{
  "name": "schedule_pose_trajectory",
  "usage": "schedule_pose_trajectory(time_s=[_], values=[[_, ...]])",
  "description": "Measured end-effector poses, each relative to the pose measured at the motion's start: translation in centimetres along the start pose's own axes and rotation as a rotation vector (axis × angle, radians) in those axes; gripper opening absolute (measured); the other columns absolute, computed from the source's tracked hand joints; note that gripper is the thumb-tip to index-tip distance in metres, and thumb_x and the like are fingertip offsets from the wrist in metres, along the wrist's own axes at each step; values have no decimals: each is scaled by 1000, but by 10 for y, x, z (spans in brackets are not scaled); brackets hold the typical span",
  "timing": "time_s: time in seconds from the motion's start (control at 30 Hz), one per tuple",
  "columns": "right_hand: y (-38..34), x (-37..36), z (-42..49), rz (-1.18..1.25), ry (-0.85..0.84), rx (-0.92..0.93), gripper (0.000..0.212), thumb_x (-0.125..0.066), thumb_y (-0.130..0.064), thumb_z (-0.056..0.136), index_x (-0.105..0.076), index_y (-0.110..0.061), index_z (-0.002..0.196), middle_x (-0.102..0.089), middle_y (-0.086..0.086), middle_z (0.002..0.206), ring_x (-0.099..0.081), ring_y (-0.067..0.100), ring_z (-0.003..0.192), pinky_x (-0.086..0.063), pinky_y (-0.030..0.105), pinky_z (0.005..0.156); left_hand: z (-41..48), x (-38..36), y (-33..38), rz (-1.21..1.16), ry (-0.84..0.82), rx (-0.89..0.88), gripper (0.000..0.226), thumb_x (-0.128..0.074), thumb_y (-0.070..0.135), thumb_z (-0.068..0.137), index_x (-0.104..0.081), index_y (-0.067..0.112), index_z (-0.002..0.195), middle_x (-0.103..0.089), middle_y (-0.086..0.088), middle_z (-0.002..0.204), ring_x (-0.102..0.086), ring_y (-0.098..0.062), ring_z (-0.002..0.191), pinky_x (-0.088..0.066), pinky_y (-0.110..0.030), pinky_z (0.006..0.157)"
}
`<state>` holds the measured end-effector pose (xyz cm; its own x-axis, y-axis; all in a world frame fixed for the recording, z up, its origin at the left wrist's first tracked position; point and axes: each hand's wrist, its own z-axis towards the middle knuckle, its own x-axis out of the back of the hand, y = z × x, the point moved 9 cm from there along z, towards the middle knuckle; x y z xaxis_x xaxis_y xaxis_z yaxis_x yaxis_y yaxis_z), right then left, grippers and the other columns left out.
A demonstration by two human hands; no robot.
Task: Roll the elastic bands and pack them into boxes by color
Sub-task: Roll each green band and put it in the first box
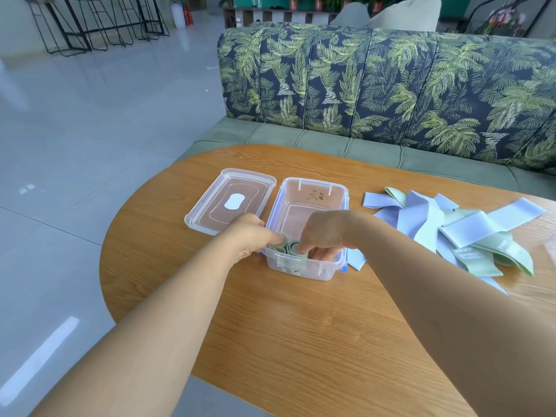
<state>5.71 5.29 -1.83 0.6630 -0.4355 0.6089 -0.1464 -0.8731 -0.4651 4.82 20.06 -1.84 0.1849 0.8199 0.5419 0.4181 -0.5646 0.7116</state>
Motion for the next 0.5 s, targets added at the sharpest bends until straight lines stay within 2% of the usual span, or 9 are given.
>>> schedule_pose_trajectory(time_s=[0.1, 0.17, 0.23, 0.3, 0.4, 0.5], values=[[-1, -1, -1, 48, -21, -19, 38, -63, -24, 95, -59, 0, 125, -69, 12, 100, -71, 20, 90, -59, 29, 83, 0, 1, 1, -2, 6, 6, 66, -78, 32, 80, -50, 10, 136, -60, -6, 117, -59, -21, 101, -49, -32, 87], [-1, -2, -1, 95, -37, -38, 43, -59, -25, 98, -53, 1, 132, -67, 18, 112, -71, 24, 93, -60, 29, 79, 0, 1, 0, -4, 8, 10, 65, -78, 32, 80, -50, 10, 136, -60, -6, 116, -58, -21, 99, -49, -35, 92], [0, -2, -2, 132, -32, -55, 46, -52, -25, 101, -47, 2, 138, -64, 22, 122, -70, 27, 100, -59, 32, 84, 0, 1, 0, -9, 5, 12, 66, -77, 31, 81, -49, 11, 137, -59, -6, 117, -55, -17, 91, -50, -33, 90], [-1, 0, -4, 163, -10, -60, 46, -47, -23, 104, -41, 2, 141, -61, 25, 126, -69, 30, 104, -57, 34, 88, 1, 1, 0, -8, 5, 12, 65, -77, 32, 81, -50, 11, 136, -60, -6, 118, -53, -15, 87, -47, -29, 80], [-1, 2, -6, 164, 7, -63, 44, -43, -20, 105, -39, 3, 141, -60, 28, 125, -68, 32, 106, -57, 35, 88, 1, 2, 0, -10, 11, 15, 61, -77, 32, 82, -51, 11, 133, -60, -5, 113, -53, -16, 87, -43, -28, 75], [-2, 1, -5, 138, 8, -59, 38, -45, -17, 104, -46, 2, 136, -64, 25, 118, -70, 30, 101, -57, 35, 90, 2, 2, -1, -16, 15, 16, 60, -77, 31, 82, -52, 11, 133, -59, -3, 107, -54, -15, 87, -44, -28, 75]])
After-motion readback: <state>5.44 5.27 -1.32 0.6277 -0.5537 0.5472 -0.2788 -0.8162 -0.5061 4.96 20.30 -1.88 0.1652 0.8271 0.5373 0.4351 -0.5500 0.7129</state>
